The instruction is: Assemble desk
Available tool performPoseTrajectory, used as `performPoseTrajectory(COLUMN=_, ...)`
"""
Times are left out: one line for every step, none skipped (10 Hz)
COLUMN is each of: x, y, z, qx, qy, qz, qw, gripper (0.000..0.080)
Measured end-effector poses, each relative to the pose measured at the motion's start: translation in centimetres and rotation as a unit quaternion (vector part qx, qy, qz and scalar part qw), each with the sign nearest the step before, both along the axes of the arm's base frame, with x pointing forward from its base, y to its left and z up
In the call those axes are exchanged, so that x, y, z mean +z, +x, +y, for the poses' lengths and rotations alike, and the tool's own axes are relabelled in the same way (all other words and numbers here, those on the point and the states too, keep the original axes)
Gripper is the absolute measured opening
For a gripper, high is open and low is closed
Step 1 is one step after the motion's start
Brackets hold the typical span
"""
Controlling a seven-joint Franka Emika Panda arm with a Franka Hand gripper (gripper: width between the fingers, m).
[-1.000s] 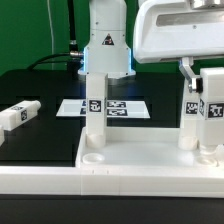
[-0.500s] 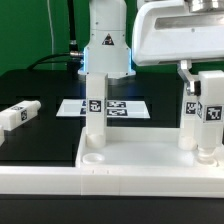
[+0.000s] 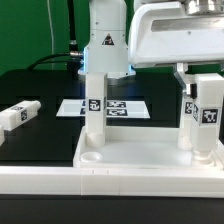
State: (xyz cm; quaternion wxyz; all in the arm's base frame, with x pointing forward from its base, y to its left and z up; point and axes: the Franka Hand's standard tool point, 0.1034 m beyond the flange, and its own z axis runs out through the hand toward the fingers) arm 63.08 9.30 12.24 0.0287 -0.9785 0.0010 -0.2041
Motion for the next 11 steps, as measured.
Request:
performPoseTrajectory(x=0.0, y=0.1, z=-0.1, qx=-0.001, qy=-0.001, qz=-0.002, qw=1.000, gripper=0.0291)
performPoseTrajectory(x=-0.2, y=0.0, z=-0.1, qx=-0.001, qy=-0.001, qz=0.000, qw=1.000, gripper=0.0291)
performPoseTrajectory(x=-0.5, y=-0.1, z=0.0, qx=0.000, qy=-0.002, qz=0.001, qw=1.000, gripper=0.0291)
performPoseTrajectory(x=-1.0, y=-0.2, z=0.0, qx=0.000, qy=-0.003, qz=0.003, qw=1.000, gripper=0.0291)
performPoseTrajectory(x=-1.2, y=-0.3, z=0.2, qx=0.001, qy=-0.004, qz=0.004, qw=1.000, gripper=0.0291)
performPoseTrajectory(x=-1.3, y=-0.2, z=0.3, qx=0.001, qy=-0.005, qz=-0.002, qw=1.000, gripper=0.0291)
performPoseTrajectory(x=-1.3, y=-0.1, z=0.3, qx=0.002, qy=-0.007, qz=-0.008, qw=1.000, gripper=0.0291)
performPoseTrajectory(x=-1.3, y=0.0, z=0.4, qx=0.002, qy=-0.008, qz=-0.014, qw=1.000, gripper=0.0291)
performPoseTrajectory(x=-1.3, y=0.1, z=0.5, qx=0.002, qy=-0.008, qz=-0.016, qw=1.000, gripper=0.0291)
performPoseTrajectory(x=-1.3, y=0.1, z=0.4, qx=0.002, qy=-0.009, qz=-0.016, qw=1.000, gripper=0.0392)
performPoseTrajectory(x=-1.3, y=0.1, z=0.4, qx=0.002, qy=-0.009, qz=-0.016, qw=1.000, gripper=0.0392)
